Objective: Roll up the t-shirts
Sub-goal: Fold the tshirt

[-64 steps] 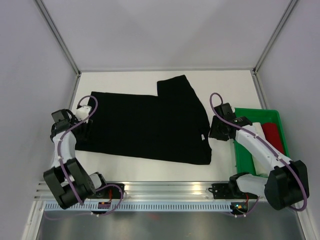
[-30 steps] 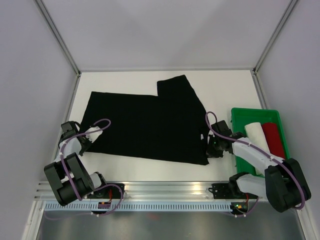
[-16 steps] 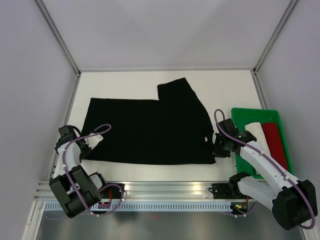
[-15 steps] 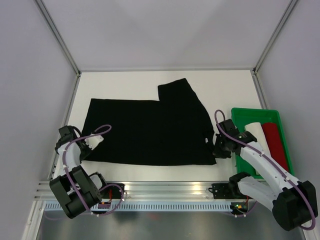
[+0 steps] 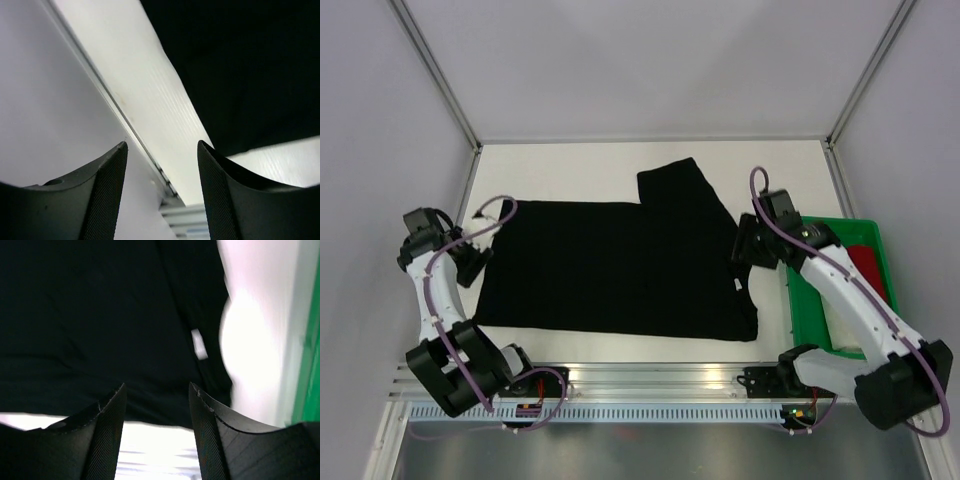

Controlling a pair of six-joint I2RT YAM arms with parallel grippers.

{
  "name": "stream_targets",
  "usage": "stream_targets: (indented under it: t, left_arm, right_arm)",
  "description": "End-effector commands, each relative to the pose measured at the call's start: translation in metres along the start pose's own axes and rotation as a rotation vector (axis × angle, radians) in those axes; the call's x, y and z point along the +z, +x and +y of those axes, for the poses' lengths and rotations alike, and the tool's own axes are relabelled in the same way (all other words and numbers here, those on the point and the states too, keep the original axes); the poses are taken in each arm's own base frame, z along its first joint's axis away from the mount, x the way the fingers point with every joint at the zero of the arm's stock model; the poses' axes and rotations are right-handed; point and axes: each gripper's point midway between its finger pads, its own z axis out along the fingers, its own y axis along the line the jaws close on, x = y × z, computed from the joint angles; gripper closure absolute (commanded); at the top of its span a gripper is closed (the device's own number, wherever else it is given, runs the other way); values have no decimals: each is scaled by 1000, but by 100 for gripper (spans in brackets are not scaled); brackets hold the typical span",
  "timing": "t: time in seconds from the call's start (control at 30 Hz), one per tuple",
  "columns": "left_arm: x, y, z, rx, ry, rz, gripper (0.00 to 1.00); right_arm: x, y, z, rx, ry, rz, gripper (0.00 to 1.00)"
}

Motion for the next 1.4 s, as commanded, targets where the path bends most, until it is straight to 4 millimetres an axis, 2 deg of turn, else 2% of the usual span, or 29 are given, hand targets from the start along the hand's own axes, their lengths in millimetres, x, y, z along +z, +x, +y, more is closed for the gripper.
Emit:
stream_targets:
  t: [0.0,0.07,0.1,0.13,0.17,0.2,0.23,0.27,0.3,0.33,0.37,0.4,0.43,0.47,0.5,0.53,0.57,0.6,0.63,0.67,0.73,0.77,0.83,0.87,0.9,0.97,1.2,1.27,1.37]
  left_arm:
    - [-18,-71,18,-228,42,-279,37]
    - [-6,-93,29,-326,57,-316,37]
    - [-6,-101,41,-351,29,-327,37]
    - [6,-106,45,-381,35,-315,37]
    - [10,-122,58,-419,-1,-350,37]
    - [13,-128,70,-439,-33,-349,37]
    - [26,-133,76,-495,-29,-337,37]
    - [33,-142,83,-503,-44,-346,36]
    - [32,-152,96,-510,-61,-361,36]
    - [37,-157,101,-544,-57,-359,36]
    - [56,-160,101,-561,-29,-332,35]
    - [54,-169,117,-571,-50,-349,35]
    - [63,-173,121,-603,-40,-341,34]
    - [83,-172,121,-625,-17,-308,34]
    - [85,-180,135,-635,-37,-318,33]
    - [92,-184,136,-643,-33,-311,33]
    - [99,-188,139,-640,-35,-304,32]
    - [115,-189,144,-642,-39,-277,32]
    - [121,-195,144,-636,-38,-272,32]
    - [130,-197,143,-636,-33,-261,31]
    - [149,-208,140,-633,-2,-252,31]
    - [151,-214,144,-634,-5,-263,31]
    - [168,-219,136,-648,24,-242,31]
    - [169,-226,140,-649,28,-262,31]
    - [181,-225,135,-666,52,-248,30]
    - [184,-231,136,-679,76,-252,31]
    - [209,-227,123,-726,131,-207,32]
    - [213,-231,117,-730,166,-208,34]
    - [216,-233,107,-726,201,-203,38]
  right_arm:
    - [-2,-92,53,-79,-91,-212,41]
    - [6,-125,74,-129,-115,-266,41]
    - [19,-147,89,-144,-114,-274,41]
    - [25,-161,95,-155,-108,-288,40]
    - [32,-175,103,-162,-108,-304,40]
    - [48,-195,114,-176,-102,-305,40]
    - [57,-204,120,-178,-102,-303,40]
    - [53,-230,130,-164,-123,-346,41]
    - [84,-232,130,-161,-105,-301,41]
    - [94,-240,133,-155,-114,-297,41]
    - [114,-257,133,-139,-104,-298,41]
    - [125,-265,132,-127,-98,-299,41]
    - [138,-272,131,-119,-88,-301,40]
    - [161,-284,125,-105,-58,-300,40]
    - [174,-287,124,-97,-46,-292,40]
    - [188,-289,117,-92,-21,-276,40]
    - [212,-294,115,-90,-5,-273,40]
    - [224,-295,112,-85,7,-265,40]
    - [235,-296,107,-76,16,-260,39]
    - [256,-293,102,-72,22,-247,39]
    - [271,-296,95,-51,22,-255,39]
    - [284,-289,89,-49,34,-237,39]
    - [299,-283,85,-45,39,-221,39]
    - [303,-281,85,-45,33,-212,39]
    - [308,-275,89,-45,6,-189,39]
    - [318,-266,91,-41,-20,-159,41]
    - [331,-249,99,-69,-47,-125,44]
    - [333,-246,99,-78,-44,-118,49]
    - [335,-238,107,-102,-74,-98,62]
